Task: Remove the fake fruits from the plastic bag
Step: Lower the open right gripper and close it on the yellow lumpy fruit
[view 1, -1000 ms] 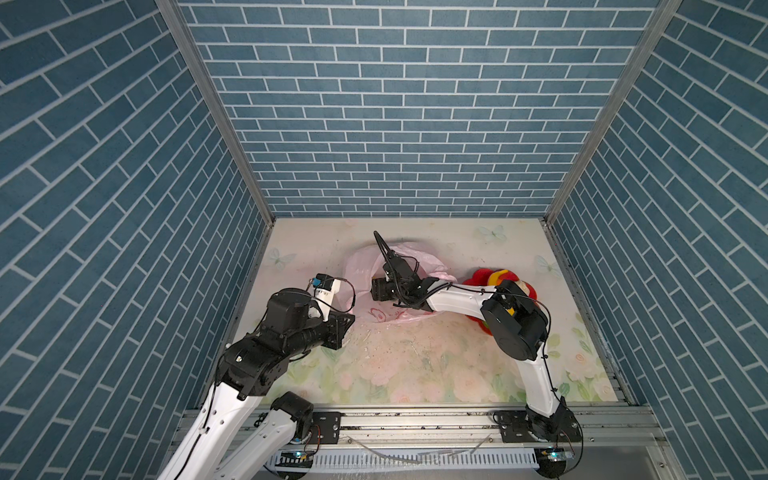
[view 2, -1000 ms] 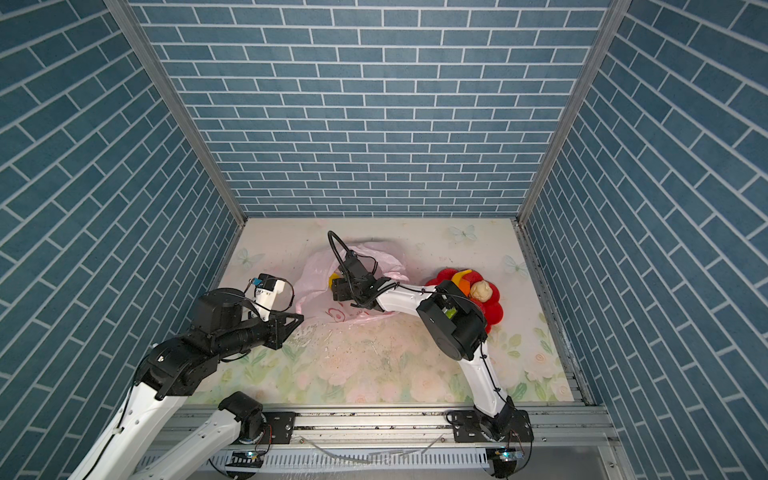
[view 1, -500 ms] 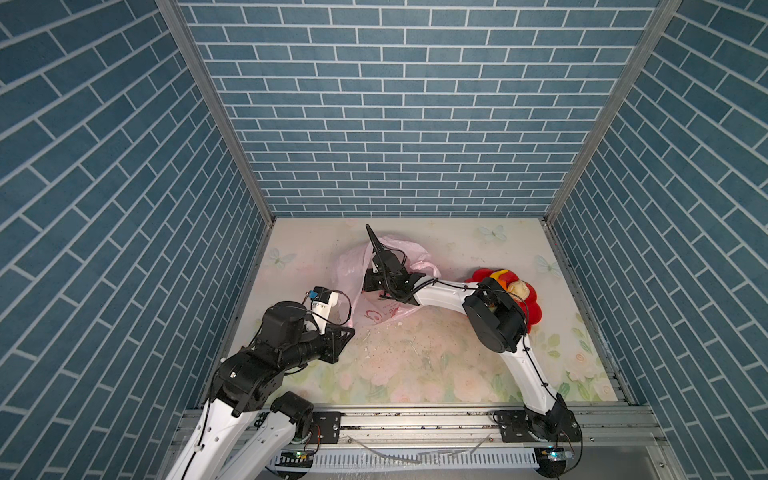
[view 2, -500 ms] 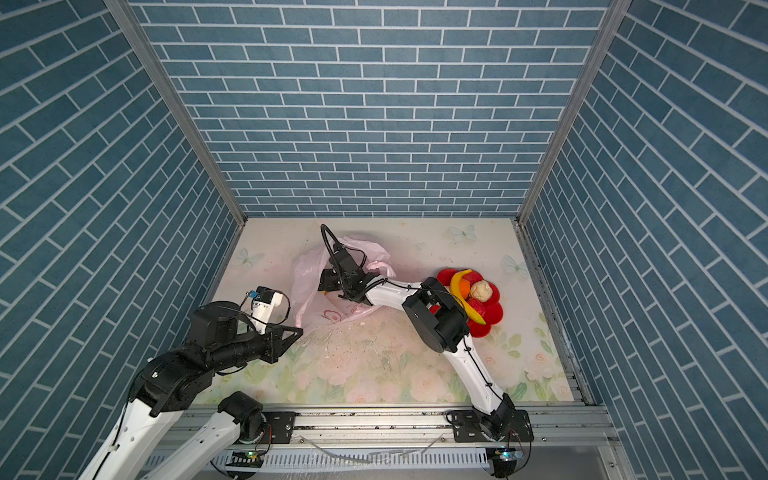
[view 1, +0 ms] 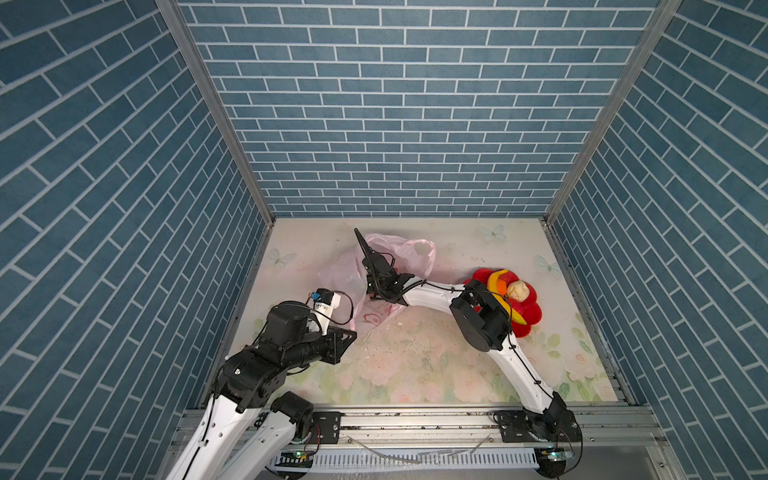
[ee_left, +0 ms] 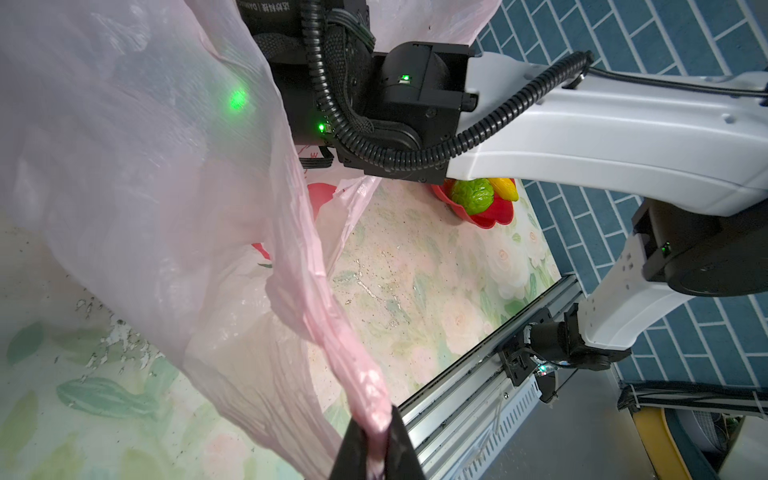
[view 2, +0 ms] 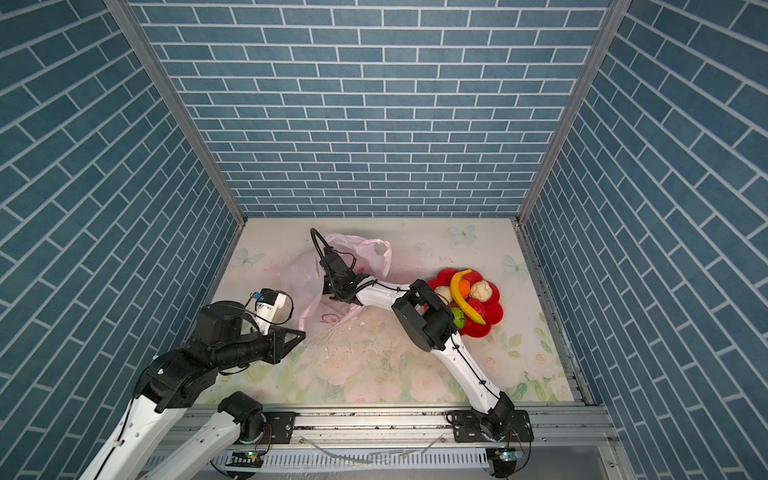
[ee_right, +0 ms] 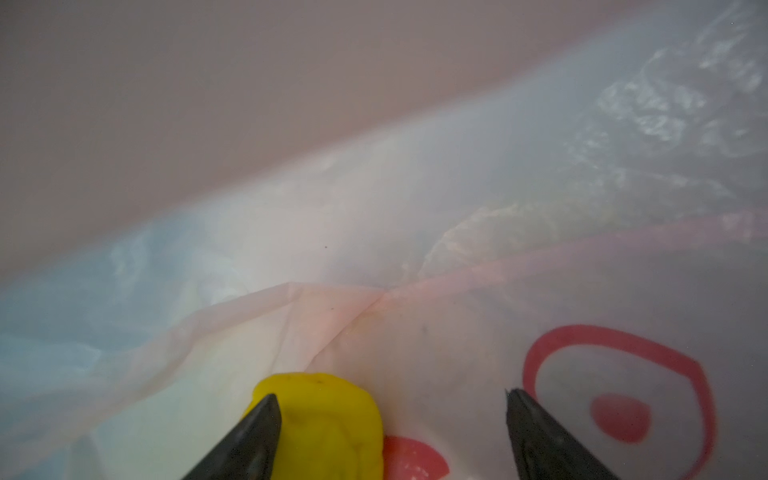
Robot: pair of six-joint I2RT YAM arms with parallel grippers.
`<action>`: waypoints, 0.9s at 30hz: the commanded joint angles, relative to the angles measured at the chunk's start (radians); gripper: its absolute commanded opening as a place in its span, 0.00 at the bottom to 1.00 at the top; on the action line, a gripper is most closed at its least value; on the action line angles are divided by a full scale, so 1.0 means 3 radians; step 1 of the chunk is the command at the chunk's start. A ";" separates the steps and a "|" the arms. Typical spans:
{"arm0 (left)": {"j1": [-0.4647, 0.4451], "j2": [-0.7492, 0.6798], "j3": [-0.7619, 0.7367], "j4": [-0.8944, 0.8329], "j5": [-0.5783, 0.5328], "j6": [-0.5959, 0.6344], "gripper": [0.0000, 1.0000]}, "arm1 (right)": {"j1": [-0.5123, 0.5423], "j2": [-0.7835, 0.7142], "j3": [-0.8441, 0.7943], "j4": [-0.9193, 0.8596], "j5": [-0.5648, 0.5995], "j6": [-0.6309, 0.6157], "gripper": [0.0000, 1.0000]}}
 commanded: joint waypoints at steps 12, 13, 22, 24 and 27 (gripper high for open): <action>-0.0006 -0.0013 0.0107 -0.0032 -0.0368 -0.0046 0.12 | 0.0173 -0.0153 -0.0072 -0.0283 -0.0446 -0.0143 0.85; -0.0007 -0.0021 0.0105 -0.0022 -0.0368 -0.0053 0.12 | 0.0175 -0.0131 -0.0056 -0.0308 -0.0414 -0.0133 0.84; -0.0008 -0.0060 0.0058 -0.0006 -0.0380 -0.0084 0.12 | 0.0186 0.0018 0.0089 -0.0383 -0.0255 -0.0082 0.72; -0.0011 -0.0067 0.0037 0.0000 -0.0388 -0.0094 0.12 | 0.0185 0.0014 0.0081 -0.0363 -0.0254 -0.0062 0.67; -0.0006 -0.0077 0.0020 0.0014 -0.0406 -0.0109 0.12 | 0.0182 -0.0021 0.0015 -0.0281 -0.0245 -0.0038 0.56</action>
